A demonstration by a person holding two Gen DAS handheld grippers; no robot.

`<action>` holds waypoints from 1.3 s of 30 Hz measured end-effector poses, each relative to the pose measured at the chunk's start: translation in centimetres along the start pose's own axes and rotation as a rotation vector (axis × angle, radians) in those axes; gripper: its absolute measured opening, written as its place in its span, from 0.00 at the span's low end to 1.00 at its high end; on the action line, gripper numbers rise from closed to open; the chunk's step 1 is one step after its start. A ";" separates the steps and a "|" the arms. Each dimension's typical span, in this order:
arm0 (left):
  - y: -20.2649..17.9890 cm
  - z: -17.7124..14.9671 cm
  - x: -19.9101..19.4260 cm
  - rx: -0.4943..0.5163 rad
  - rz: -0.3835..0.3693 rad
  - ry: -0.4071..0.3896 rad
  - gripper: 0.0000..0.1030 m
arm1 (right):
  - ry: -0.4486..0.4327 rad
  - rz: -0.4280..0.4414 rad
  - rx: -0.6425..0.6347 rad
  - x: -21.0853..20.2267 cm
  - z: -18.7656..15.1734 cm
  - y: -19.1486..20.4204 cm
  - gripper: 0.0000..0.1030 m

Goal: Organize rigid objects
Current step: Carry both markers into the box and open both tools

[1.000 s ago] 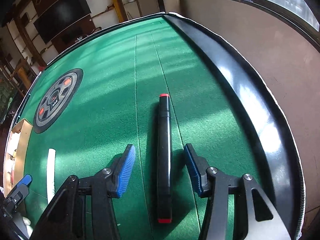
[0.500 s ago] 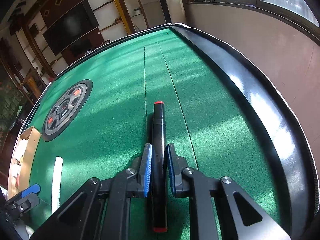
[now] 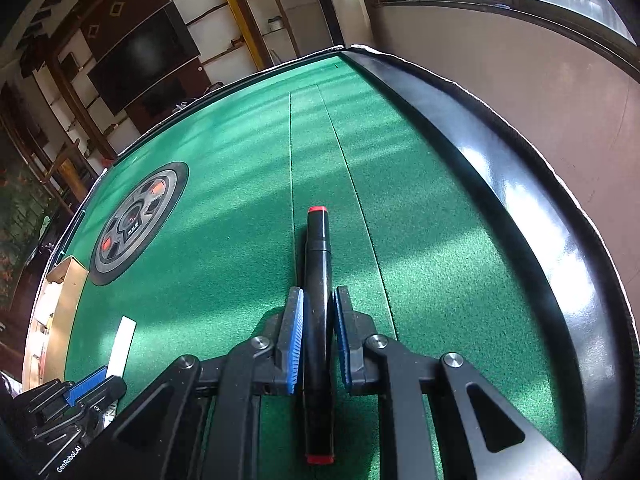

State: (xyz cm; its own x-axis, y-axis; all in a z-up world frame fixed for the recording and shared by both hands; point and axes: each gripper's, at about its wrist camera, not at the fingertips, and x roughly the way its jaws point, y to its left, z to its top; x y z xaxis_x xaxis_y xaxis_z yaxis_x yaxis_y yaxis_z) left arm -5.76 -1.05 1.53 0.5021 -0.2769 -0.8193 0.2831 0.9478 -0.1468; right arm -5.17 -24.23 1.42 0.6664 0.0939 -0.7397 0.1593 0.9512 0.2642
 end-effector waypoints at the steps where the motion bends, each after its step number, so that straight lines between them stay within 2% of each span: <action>1: 0.4 -0.1 -0.3 -0.017 -0.016 -0.002 0.14 | 0.000 0.002 0.002 0.0 0.0 0.0 0.15; 10: 3.0 -1.3 -6.3 -0.108 -0.146 -0.137 0.14 | -0.005 0.022 0.010 -0.1 0.0 0.0 0.17; 12: 4.2 -1.8 -7.9 -0.134 -0.170 -0.171 0.14 | -0.005 0.046 0.027 0.0 0.0 -0.4 0.17; 15: 6.7 -2.6 -10.5 -0.185 -0.211 -0.222 0.14 | -0.005 0.036 0.010 0.0 0.0 0.0 0.15; 19: 10.0 -3.9 -14.3 -0.236 -0.226 -0.303 0.14 | -0.003 0.020 -0.025 -0.3 -0.1 0.9 0.15; 24: 14.7 -5.6 -17.7 -0.325 -0.263 -0.363 0.14 | -0.012 0.110 -0.033 -2.4 -0.4 3.0 0.15; 31: 19.2 -8.3 -22.5 -0.372 -0.212 -0.445 0.14 | -0.011 0.272 -0.094 -5.1 -0.8 9.0 0.15; 35: 20.7 -9.8 -24.3 -0.367 -0.174 -0.456 0.14 | 0.016 0.367 -0.142 -5.9 -1.5 13.3 0.15; 39: 22.2 -11.2 -24.8 -0.372 -0.142 -0.429 0.14 | 0.066 0.472 -0.200 -6.3 -2.5 18.4 0.15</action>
State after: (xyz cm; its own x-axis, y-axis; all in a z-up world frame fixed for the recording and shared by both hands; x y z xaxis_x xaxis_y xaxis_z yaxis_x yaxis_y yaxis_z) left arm -21.10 28.66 12.41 0.7884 -0.3711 -0.4906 0.1048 0.8669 -0.4874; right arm -8.30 -6.58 9.40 0.5838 0.5385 -0.6076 -0.2940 0.8378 0.4600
